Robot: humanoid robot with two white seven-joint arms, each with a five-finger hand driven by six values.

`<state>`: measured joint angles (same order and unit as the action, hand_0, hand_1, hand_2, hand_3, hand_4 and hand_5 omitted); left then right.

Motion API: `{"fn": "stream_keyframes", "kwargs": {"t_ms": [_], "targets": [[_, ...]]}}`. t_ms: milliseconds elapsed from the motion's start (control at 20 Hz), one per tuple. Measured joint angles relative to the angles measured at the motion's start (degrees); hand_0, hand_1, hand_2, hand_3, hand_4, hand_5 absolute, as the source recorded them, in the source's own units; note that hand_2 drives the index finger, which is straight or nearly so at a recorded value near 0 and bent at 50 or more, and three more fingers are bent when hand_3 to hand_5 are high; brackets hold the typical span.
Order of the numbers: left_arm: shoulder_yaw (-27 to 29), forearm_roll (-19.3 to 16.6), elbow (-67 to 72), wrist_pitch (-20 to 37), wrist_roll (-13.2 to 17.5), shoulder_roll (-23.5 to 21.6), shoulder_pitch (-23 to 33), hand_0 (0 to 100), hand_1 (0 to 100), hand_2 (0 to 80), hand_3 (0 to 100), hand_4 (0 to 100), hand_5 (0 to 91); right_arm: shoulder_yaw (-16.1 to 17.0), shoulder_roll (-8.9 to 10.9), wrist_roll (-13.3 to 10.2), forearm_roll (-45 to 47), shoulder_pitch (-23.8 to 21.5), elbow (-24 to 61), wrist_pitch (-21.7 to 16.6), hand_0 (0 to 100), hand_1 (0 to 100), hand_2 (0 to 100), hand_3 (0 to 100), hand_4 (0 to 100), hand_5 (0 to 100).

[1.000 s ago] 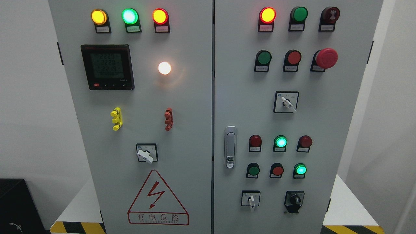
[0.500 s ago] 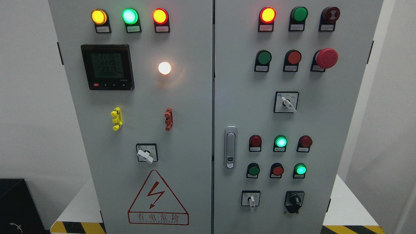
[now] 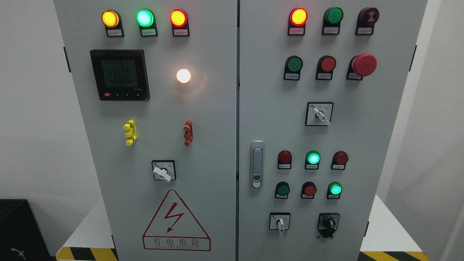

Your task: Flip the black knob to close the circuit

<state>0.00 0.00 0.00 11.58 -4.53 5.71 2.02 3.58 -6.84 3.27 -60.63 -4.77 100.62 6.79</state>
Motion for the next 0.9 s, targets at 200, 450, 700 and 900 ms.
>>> {"fn": "stream_keyframes", "kwargs": {"t_ms": [200,450,700,900], "targets": [[0.0,0.0,0.0,0.06,-0.16,0.0,0.0,12,56,0.0,0,0,0.0,0.0,-0.14,0.49,-2.11,2.35,1.16,1.36,0,20,83,97,79,82],[0.0,0.0,0.0,0.3,-0.2,0.0,0.0,12,56,0.0,0,0,0.0,0.16,-0.28,0.77,-4.27,5.15,1.35,2.96,0,20,83,97,79,82],[0.0,0.0,0.0,0.12,-0.22,0.0,0.0,12,56,0.0,0,0,0.0,0.77,-0.37,0.84,-5.65,8.07,0.54,4.04,0,20,83,97,80,82],[0.0,0.0,0.0,0.04,-0.24,0.0,0.0,12,56,0.0,0,0,0.0,1.5,-0.48,1.12,-6.53,10.13,-0.34,4.44,0,20,83,97,80,82]]}}
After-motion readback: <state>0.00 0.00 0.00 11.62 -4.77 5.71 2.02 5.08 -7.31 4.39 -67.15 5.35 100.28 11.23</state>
